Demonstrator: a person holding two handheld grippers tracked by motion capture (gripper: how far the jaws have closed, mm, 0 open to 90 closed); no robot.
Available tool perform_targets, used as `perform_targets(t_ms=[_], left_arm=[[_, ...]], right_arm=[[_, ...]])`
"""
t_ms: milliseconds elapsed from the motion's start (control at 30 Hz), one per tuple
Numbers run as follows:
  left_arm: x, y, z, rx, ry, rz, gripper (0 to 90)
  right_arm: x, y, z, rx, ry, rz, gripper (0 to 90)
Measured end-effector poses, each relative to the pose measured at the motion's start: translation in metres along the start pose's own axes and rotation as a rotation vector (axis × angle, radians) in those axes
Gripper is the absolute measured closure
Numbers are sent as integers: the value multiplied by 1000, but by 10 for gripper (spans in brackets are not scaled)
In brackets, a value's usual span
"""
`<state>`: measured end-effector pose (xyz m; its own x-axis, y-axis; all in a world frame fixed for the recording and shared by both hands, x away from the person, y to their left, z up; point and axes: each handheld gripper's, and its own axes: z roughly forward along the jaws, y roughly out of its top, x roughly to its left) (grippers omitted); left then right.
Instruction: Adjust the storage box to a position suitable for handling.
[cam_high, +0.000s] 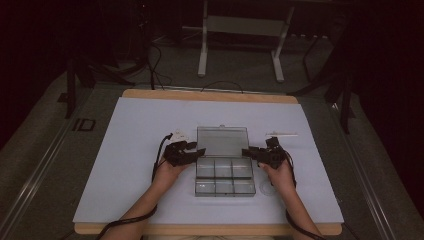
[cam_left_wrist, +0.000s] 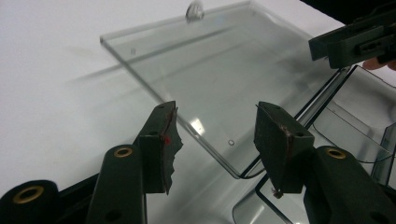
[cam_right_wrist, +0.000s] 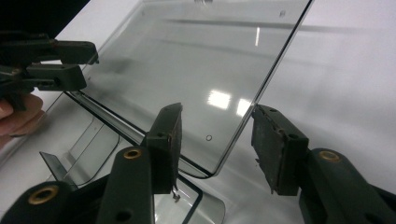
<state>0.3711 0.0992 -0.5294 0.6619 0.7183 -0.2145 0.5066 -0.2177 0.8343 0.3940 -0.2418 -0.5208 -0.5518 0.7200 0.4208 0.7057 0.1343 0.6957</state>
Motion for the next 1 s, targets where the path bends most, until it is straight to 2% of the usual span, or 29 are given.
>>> perform_targets(t_ms=[67, 233, 533, 667, 767, 800, 833, 900, 1000], left_arm=[[0, 0, 1, 2, -9, -4, 500], [0, -1, 2, -1, -7, -8, 499], [-2, 5, -5, -1, -2, 21, 490], [-5, 5, -8, 17, 2, 48, 469], [-8, 5, -12, 16, -14, 59, 449], [-9, 5, -14, 14, -17, 68, 440], [-10, 5, -15, 14, -18, 74, 430], [-11, 6, -18, 16, -30, 80, 418], [-11, 7, -23, 20, -35, 86, 415]], right_arm=[[-1, 0, -1, 8, -25, -15, 605], [-1, 1, -2, 13, -25, -24, 596], [-2, 1, -5, -7, -26, -42, 531], [0, 3, -9, -23, -15, -57, 479], [2, 4, -14, -48, -2, -86, 433], [3, 4, -15, -46, -1, -90, 423], [4, 5, -16, -18, -11, -95, 417], [4, 5, -18, -19, -7, -100, 420], [7, 4, -23, -27, -9, -142, 411]])
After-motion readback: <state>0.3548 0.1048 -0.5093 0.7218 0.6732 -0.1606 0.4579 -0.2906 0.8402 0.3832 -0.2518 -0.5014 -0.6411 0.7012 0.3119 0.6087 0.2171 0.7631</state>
